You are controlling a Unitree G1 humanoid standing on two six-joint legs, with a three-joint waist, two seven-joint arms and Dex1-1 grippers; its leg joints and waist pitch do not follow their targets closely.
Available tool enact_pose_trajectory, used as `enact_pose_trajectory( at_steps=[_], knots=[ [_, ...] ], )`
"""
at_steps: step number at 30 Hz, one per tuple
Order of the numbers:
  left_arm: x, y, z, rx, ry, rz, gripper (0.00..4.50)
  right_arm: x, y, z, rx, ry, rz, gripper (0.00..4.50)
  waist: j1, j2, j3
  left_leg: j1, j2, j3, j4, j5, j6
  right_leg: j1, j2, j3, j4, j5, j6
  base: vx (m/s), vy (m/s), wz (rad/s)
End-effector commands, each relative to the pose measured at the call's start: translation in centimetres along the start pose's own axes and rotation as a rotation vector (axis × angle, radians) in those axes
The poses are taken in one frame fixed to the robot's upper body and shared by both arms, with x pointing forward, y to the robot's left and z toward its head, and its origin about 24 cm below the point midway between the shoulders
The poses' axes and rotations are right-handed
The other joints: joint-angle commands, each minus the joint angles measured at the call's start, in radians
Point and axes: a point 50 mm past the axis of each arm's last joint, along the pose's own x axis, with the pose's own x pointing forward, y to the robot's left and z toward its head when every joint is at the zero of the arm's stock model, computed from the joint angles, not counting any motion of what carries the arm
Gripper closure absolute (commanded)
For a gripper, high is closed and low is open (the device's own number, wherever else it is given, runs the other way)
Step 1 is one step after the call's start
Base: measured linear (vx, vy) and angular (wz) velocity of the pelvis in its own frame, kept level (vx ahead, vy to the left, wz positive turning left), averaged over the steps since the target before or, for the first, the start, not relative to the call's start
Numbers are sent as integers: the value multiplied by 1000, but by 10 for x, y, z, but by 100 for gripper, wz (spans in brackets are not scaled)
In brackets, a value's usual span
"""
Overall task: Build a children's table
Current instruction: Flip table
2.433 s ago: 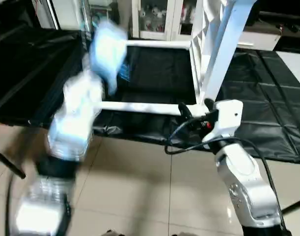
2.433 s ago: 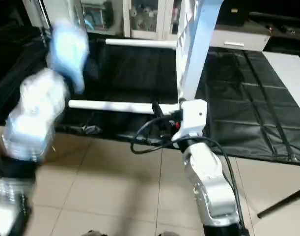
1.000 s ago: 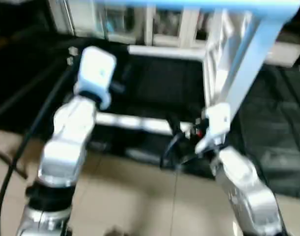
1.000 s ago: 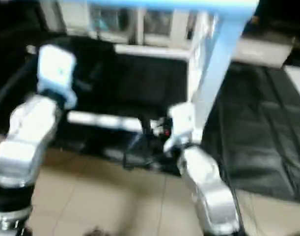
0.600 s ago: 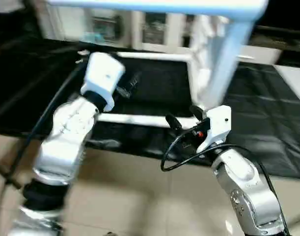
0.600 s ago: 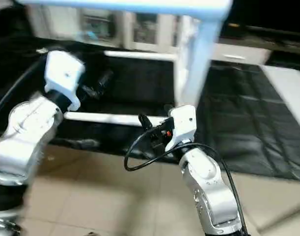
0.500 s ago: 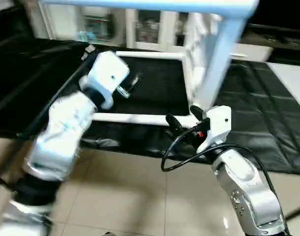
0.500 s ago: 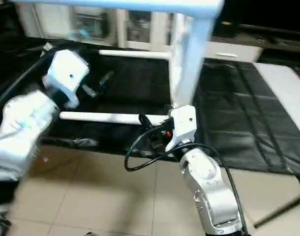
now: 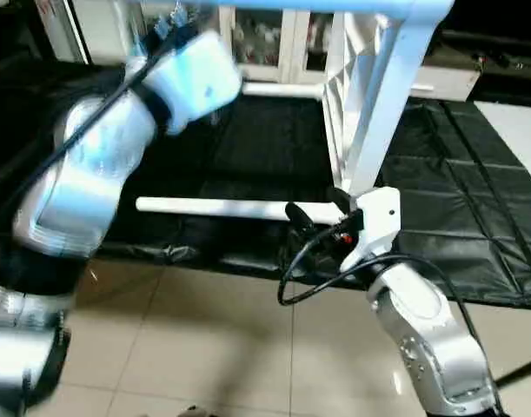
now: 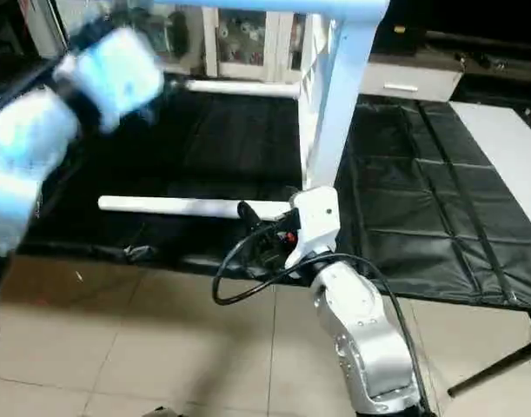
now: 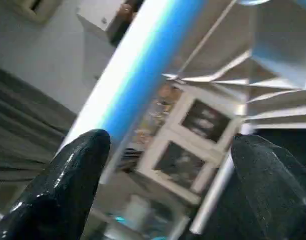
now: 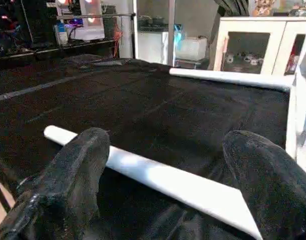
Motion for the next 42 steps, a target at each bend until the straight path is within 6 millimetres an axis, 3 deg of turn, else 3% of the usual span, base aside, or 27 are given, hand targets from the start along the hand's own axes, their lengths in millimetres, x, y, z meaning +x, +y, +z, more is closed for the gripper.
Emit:
enact_pose_trajectory(
  at_steps=[1, 2, 11, 14, 21, 26, 34, 36, 38, 42],
  knots=[
    [3, 6, 4, 58, -21, 27, 12, 4, 0, 4, -16, -17, 5, 47, 7, 16, -75, 27, 31, -13, -73, -100, -60, 37, -56, 22, -47, 161, -186, 0, 0, 0],
    [5, 11, 7, 90, -48, 54, 12, 5, 1, 5, -17, -20, 9, 47, 10, 21, -73, 30, 33, -12, -75, -122, -63, 35, -58, 21, -48, 148, -190, 0, 0, 0],
    [14, 27, -1, 206, -42, 116, 12, 3, 1, 5, -20, -26, 3, 47, 19, 21, -61, 37, 38, -14, -89, -285, -101, 24, -63, 28, -62, -61, -169, 0, 0, 0],
    [21, 39, -3, 256, -36, 167, 12, 4, 4, 7, -27, -28, 24, 47, 20, 21, -62, 38, 37, -15, -89, -301, -101, 21, -63, 28, -66, -84, -165, 0, 0, 0],
    [31, 40, -17, 336, 2, 120, 12, 4, 14, 20, 24, -131, 109, 47, 21, 25, -65, 35, 38, -16, -87, -286, -96, 22, -66, 29, -64, -40, -168, 0, 0, 0],
    [33, 36, -29, 341, 39, 85, 12, -1, 19, 31, 95, -216, 176, 47, 24, 26, -68, 34, 39, -16, -84, -235, -81, 28, -66, 27, -54, 57, -189, 0, 0, 0],
    [36, 40, -40, 334, 72, 91, 12, -4, 23, 37, 94, -274, 213, 47, 30, 28, -65, 37, 43, -17, -88, -274, -87, 25, -69, 28, -58, 12, -193, 0, 0, 0],
    [36, 41, -42, 319, 77, 102, 47, -5, 22, 38, 100, -284, 211, 47, 34, 28, -65, 38, 43, -17, -89, -281, -88, 23, -69, 29, -60, -1, -192, 0, 0, 0],
    [36, 44, -43, 311, 86, 121, 47, -6, 22, 40, 108, -294, 209, 47, 38, 29, -66, 39, 44, -17, -89, -284, -90, 22, -69, 29, -59, 0, -191, 0, 0, 0],
    [37, 48, -46, 297, 97, 147, 89, -6, 22, 40, 109, -300, 213, 47, 43, 31, -66, 38, 43, -17, -88, -271, -92, 22, -69, 28, -57, 16, -187, 0, 0, 0]
  ],
)
